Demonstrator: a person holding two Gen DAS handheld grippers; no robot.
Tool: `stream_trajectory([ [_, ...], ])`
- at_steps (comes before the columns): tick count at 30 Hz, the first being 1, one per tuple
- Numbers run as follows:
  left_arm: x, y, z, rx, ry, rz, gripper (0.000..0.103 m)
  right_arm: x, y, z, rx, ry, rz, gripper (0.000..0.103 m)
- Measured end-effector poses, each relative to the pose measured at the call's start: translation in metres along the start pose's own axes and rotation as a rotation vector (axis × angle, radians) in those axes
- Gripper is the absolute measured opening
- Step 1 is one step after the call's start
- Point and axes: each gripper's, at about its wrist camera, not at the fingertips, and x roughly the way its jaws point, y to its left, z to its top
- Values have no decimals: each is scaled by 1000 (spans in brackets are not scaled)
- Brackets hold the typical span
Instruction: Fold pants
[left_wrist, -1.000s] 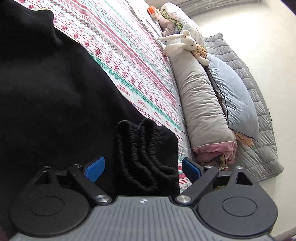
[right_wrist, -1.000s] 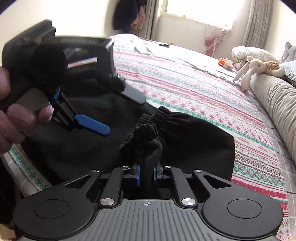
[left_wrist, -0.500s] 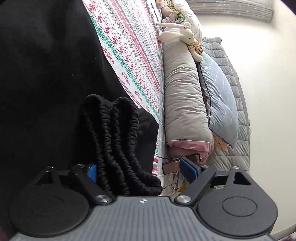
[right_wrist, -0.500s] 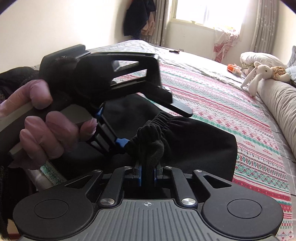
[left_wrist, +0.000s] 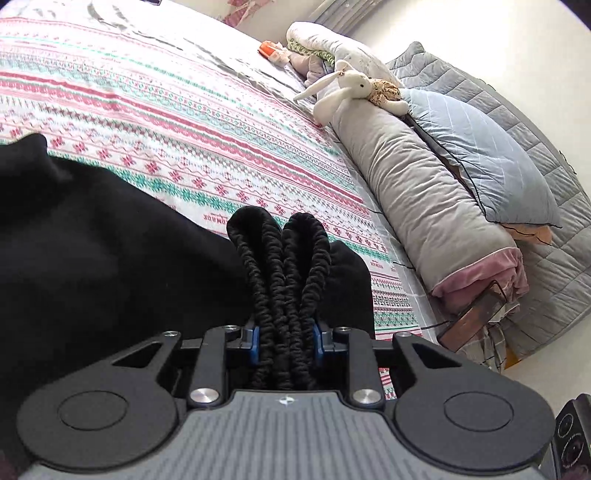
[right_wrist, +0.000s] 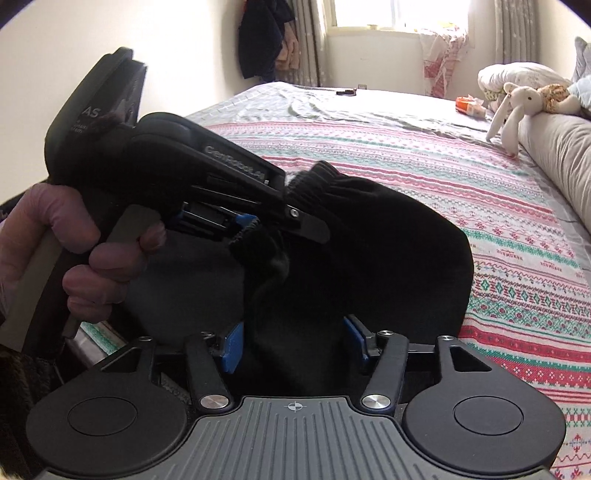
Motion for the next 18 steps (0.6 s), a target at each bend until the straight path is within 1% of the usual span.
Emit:
stream_trajectory([
  [1, -4, 2, 1, -1, -3, 9, 45, -2, -4, 0, 24, -5, 10, 64],
  [2, -6, 5, 2, -8, -3, 16, 45, -3, -8, 0, 43, -11, 17, 66],
  [5, -13, 18, 3, -32, -5, 38, 45, -4, -16, 2, 87, -12, 30, 67],
  [8, -14, 16, 7, -43, -24, 78, 45, -5, -17, 2, 115, -13, 29, 67],
  [11, -25, 23, 10, -49, -43, 110, 45, -3, -23, 6, 148, -20, 22, 67],
  [15, -42, 35, 14, -56, -67, 134, 45, 2, -41, 11, 243, -19, 54, 67],
  [18, -54, 45, 15, -69, -87, 156, 45, 7, -49, 15, 282, -11, 56, 67],
])
